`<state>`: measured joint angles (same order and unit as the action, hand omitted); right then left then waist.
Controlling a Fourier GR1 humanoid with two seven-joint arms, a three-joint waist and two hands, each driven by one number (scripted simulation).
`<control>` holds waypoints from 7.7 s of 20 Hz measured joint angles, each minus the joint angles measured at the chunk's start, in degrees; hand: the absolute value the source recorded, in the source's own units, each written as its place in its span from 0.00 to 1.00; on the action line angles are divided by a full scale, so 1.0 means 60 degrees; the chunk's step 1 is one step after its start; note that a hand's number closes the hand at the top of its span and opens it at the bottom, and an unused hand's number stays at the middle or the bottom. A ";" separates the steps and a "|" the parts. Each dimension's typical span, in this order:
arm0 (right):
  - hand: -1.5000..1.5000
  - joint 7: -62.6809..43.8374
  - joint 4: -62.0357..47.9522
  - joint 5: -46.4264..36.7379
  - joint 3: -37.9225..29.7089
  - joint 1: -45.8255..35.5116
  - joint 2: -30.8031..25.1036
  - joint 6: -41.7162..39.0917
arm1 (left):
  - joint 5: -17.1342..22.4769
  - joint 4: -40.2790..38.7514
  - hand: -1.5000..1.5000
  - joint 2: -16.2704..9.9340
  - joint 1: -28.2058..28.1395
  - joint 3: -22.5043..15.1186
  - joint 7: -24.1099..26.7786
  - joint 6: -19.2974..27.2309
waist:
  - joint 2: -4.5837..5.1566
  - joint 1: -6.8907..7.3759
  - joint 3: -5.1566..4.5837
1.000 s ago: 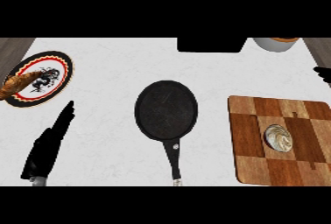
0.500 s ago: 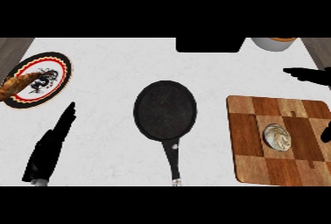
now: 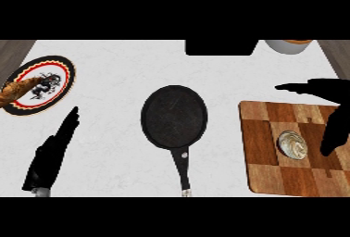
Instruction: Pick the cupcake from the cutting board and place it in the pan
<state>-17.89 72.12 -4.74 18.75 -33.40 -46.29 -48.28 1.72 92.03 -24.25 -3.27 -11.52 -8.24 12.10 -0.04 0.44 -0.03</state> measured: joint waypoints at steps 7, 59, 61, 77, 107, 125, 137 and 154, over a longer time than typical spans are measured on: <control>0.00 -0.0828 0.0560 -0.0609 -0.0125 0.0373 0.0547 -0.0540 | -0.0281 -0.0318 0.50 0.0310 0.0069 0.0266 0.0218 -0.0215 | -0.0001 -0.0045 0.0000; 1.00 0.1729 -0.0780 -0.6000 -0.1664 0.2274 0.2990 0.0448 | -0.1754 0.0136 0.50 0.1757 -0.0330 0.1769 0.0085 -0.1815 | -0.0077 -0.0034 -0.0084; 1.00 0.2046 -0.1161 -0.6272 -0.1716 0.1976 0.2986 0.0938 | -0.1834 0.0060 0.50 0.1844 -0.0187 0.1732 0.0011 -0.1810 | -0.0052 -0.0008 -0.0059; 1.00 0.4214 -0.0126 -0.7348 -0.2565 0.0680 0.3465 0.7049 | -0.1844 0.0067 0.50 0.1890 -0.0224 0.1866 0.0107 -0.1891 | -0.0010 -0.0025 0.0011; 1.00 0.2889 -0.6353 -0.5221 0.0784 -0.3955 0.7682 0.9052 | -0.2201 -0.0286 0.50 0.2219 0.0476 0.1640 0.0146 -0.2236 | 0.0193 0.0723 0.0003; 0.00 0.3904 -0.6838 0.0711 0.0004 -0.3561 0.7713 1.0414 | -0.2291 -0.0247 0.50 0.2312 0.0797 0.1483 -0.0036 -0.2343 | 0.0245 0.1054 0.0025; 0.00 0.5951 -0.8448 0.2284 -0.2226 -0.3928 0.6617 1.0802 | -0.2271 0.0013 0.50 0.2269 0.0181 0.1778 0.0125 -0.2180 | 0.0189 0.0459 0.0019; 0.00 0.8764 -1.0346 0.2194 -0.3208 -0.3284 0.2965 0.7128 | -0.2068 -0.0012 0.50 0.2160 0.0255 0.2137 0.0049 -0.2414 | 0.0175 0.0332 0.0029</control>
<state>34.69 10.04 8.42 -0.49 -53.10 -28.50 -5.51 -10.69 91.96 -11.29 -1.74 1.30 -7.94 -2.39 1.01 2.43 0.14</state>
